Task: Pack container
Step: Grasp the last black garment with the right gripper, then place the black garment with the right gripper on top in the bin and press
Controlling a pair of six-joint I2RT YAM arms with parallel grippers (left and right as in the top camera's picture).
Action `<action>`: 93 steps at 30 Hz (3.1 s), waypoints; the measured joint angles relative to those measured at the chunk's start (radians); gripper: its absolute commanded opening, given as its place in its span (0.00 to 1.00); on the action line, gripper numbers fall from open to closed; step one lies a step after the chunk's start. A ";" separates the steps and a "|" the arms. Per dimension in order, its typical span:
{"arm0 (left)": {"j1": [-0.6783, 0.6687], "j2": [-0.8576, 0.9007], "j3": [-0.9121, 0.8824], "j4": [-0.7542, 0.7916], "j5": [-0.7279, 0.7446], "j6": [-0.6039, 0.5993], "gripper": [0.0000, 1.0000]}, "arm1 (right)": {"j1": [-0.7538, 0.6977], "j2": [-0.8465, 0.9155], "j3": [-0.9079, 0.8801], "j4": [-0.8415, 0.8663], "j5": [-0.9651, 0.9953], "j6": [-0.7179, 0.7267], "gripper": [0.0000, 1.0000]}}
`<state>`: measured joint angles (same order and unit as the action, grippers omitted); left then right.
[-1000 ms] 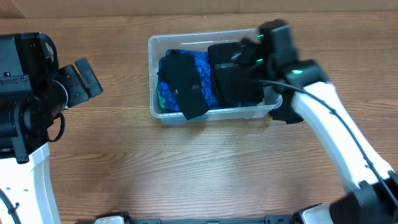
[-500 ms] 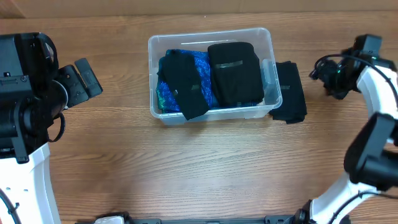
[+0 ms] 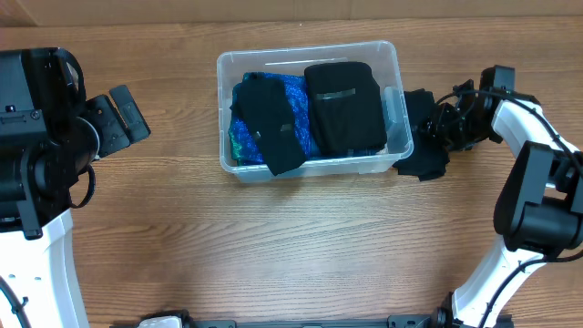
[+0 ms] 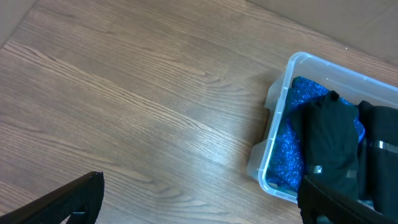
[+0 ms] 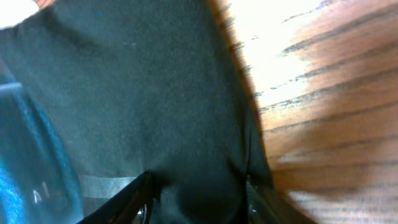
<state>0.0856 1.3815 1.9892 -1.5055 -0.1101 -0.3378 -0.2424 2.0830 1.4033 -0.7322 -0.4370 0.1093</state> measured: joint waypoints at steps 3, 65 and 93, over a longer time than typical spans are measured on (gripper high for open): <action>0.000 0.000 0.000 0.000 0.000 0.000 1.00 | -0.011 -0.004 -0.024 -0.004 -0.009 -0.001 0.12; 0.000 0.001 0.000 0.000 0.000 0.000 1.00 | 0.849 -0.105 0.161 -0.005 0.273 0.336 0.04; 0.000 0.001 0.000 0.000 0.000 0.000 1.00 | 0.899 0.065 0.243 0.404 0.214 0.238 0.34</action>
<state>0.0856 1.3823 1.9892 -1.5051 -0.1101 -0.3378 0.6563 2.1483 1.6466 -0.3279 -0.2226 0.3470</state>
